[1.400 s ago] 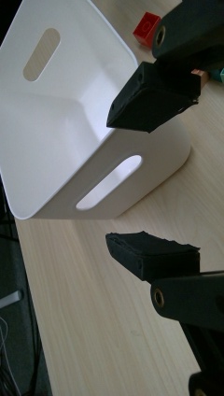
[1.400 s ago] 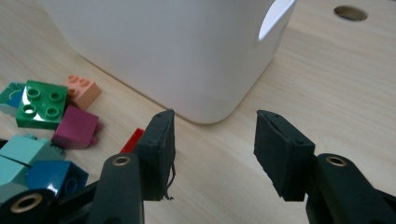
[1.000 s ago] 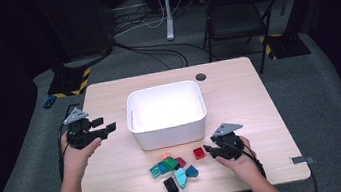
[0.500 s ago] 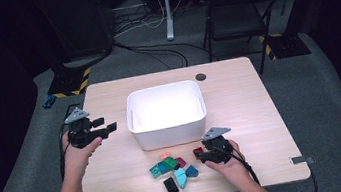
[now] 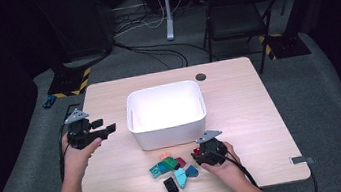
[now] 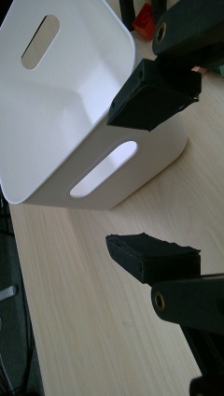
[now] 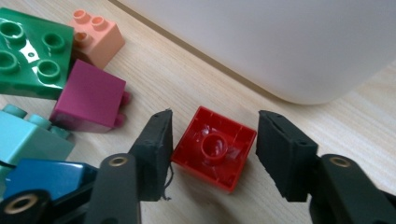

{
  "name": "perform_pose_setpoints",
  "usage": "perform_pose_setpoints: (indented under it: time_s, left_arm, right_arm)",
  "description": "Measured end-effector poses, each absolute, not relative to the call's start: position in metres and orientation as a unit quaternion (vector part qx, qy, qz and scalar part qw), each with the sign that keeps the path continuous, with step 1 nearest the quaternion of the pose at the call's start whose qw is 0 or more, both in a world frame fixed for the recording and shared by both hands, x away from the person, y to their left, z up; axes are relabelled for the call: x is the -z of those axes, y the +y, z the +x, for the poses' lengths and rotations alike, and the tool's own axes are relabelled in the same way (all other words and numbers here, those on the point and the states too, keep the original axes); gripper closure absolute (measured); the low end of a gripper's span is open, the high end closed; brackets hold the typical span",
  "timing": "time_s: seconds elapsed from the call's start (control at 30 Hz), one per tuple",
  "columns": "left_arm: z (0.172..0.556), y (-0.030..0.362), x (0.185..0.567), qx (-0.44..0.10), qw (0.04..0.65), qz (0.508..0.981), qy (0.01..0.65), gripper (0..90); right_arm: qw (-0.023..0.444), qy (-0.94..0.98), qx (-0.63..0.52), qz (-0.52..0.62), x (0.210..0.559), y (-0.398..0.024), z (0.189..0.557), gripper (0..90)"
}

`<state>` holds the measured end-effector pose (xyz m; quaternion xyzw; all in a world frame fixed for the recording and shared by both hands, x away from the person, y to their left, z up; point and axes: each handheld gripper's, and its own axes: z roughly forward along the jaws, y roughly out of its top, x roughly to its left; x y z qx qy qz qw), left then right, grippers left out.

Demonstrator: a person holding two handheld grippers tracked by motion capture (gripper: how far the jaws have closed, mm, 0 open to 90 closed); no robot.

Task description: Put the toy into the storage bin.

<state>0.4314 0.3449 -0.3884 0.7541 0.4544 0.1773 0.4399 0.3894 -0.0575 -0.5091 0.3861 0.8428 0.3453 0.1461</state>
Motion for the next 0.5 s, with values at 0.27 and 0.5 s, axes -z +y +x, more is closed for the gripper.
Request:
perform_pose_setpoints:
  time_s: [0.27, 0.5]
  left_arm:
    - [0.4304, 0.3456, 0.3901, -0.175, 0.439, 0.755, 0.455, 35.6]
    - [0.43, 0.3447, 0.3903, -0.173, 0.439, 0.757, 0.452, 35.7]
  right_arm:
    - [0.125, 0.849, -0.344, 0.382, 0.5084, -0.0652, 0.3916, 58.1]
    - [0.122, 0.848, -0.349, 0.38, 0.5029, -0.0648, 0.3905, 58.5]
